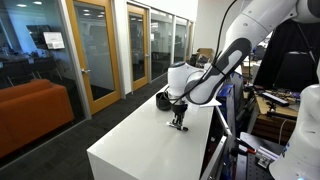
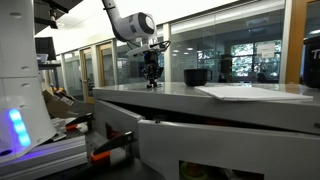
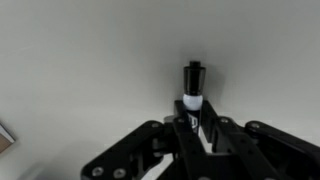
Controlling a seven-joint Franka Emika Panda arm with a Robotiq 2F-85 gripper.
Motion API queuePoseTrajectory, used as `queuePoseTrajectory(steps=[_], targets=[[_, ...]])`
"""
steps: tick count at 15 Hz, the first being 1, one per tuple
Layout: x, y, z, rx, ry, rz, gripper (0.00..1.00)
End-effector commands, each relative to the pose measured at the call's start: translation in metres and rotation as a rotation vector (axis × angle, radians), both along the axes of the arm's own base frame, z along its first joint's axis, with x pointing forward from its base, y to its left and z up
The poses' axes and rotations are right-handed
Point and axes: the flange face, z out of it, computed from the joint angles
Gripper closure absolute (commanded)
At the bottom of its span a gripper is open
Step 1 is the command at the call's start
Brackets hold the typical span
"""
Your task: Put the marker in the cup
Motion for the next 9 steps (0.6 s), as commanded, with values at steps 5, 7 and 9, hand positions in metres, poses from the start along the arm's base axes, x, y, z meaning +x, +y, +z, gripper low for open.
queuePoseTrajectory(steps=[5, 7, 9], targets=[[-0.002, -0.004, 0.018, 0.004, -0.016, -0.017, 0.95], [-0.001, -0.003, 0.048, 0.012, -0.055, -0.023, 0.95], [0.002, -0.003, 0.084, 0.017, -0.113, -0.030, 0.95]])
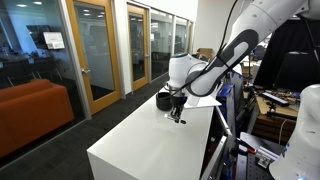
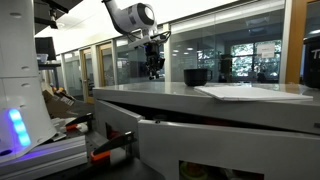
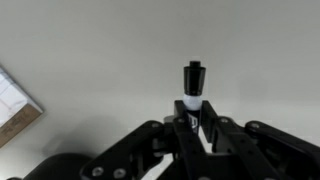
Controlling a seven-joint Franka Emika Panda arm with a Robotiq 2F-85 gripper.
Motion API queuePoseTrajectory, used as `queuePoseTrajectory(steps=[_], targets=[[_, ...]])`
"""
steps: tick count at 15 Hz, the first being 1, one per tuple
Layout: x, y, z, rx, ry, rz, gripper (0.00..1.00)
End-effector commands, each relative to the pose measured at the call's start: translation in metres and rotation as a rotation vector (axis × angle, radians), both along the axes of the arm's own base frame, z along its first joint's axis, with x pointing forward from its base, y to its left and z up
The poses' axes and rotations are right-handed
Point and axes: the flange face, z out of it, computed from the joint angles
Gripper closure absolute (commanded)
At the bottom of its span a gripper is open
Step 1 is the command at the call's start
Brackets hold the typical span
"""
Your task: Put the marker in the cup
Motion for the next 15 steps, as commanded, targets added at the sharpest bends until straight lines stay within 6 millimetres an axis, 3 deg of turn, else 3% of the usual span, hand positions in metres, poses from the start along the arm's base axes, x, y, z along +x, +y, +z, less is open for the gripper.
queuePoseTrajectory(steps=[1, 4, 6, 15], targets=[[-0.004, -0.001, 0.057, 0.009, -0.065, -0.020, 0.95], [-0.009, -0.004, 0.096, 0.001, -0.117, -0.036, 0.95], [-0.012, -0.007, 0.109, -0.004, -0.140, -0.053, 0.95], [0.009, -0.041, 0.103, -0.105, -0.303, -0.224, 0.95]])
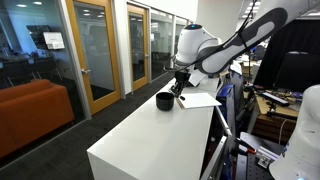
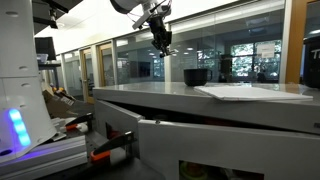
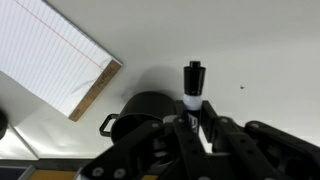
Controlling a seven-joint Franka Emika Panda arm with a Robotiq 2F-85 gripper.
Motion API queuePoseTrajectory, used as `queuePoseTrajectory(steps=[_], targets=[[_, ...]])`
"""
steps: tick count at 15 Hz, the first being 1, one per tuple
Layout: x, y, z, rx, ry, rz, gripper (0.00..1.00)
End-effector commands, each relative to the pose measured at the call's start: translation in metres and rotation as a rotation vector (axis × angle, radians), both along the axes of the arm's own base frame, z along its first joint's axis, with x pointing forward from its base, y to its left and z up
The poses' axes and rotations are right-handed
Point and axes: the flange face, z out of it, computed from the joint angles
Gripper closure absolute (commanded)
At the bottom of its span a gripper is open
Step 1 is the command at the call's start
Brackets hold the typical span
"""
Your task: Put the marker in the cup
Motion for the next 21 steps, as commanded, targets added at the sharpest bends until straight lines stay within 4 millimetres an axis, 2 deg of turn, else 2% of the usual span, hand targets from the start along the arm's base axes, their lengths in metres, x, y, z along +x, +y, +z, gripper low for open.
queuePoseTrajectory(steps=[1, 9, 16, 21], targets=[[0.011, -0.005, 0.000, -0.050, -0.104, -0.047, 0.95], [0.030, -0.016, -0.005, -0.184, -0.310, -0.174, 0.95], [0.041, -0.036, -0.029, -0.249, -0.392, -0.266, 0.95], [0.052, -0.030, -0.053, -0.231, -0.366, -0.287, 0.95]])
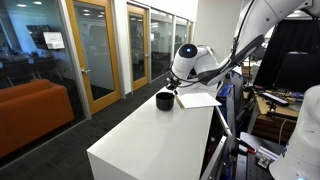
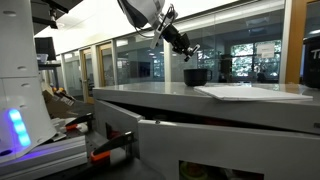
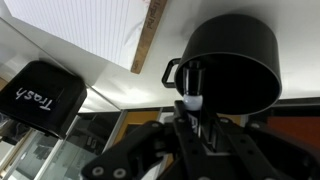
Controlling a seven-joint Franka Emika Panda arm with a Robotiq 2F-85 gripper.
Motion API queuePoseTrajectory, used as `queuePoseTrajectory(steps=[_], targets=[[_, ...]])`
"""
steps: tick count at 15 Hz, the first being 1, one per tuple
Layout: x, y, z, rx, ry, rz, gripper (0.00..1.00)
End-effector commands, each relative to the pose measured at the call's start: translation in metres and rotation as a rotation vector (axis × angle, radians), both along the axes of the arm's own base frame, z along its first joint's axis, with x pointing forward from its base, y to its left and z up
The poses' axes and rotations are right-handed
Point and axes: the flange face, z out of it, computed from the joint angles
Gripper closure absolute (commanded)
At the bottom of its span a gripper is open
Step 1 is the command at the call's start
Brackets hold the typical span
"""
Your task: Put the marker in the cup
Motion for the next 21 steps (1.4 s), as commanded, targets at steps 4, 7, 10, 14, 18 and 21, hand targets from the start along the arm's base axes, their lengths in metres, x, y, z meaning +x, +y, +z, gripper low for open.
queuePoseTrajectory(steps=[4, 7, 10, 14, 18, 21], targets=[[0.035, 0.018, -0.012, 0.016, -0.017, 0.000, 0.95], [0.052, 0.026, -0.012, 0.014, -0.033, 0.016, 0.95], [0.068, 0.023, -0.019, 0.007, -0.050, 0.015, 0.95], [0.085, 0.006, -0.032, -0.030, -0.093, -0.005, 0.95], [0.092, -0.001, -0.039, -0.087, -0.161, 0.008, 0.95], [0.089, 0.009, -0.040, -0.111, -0.212, 0.031, 0.95]])
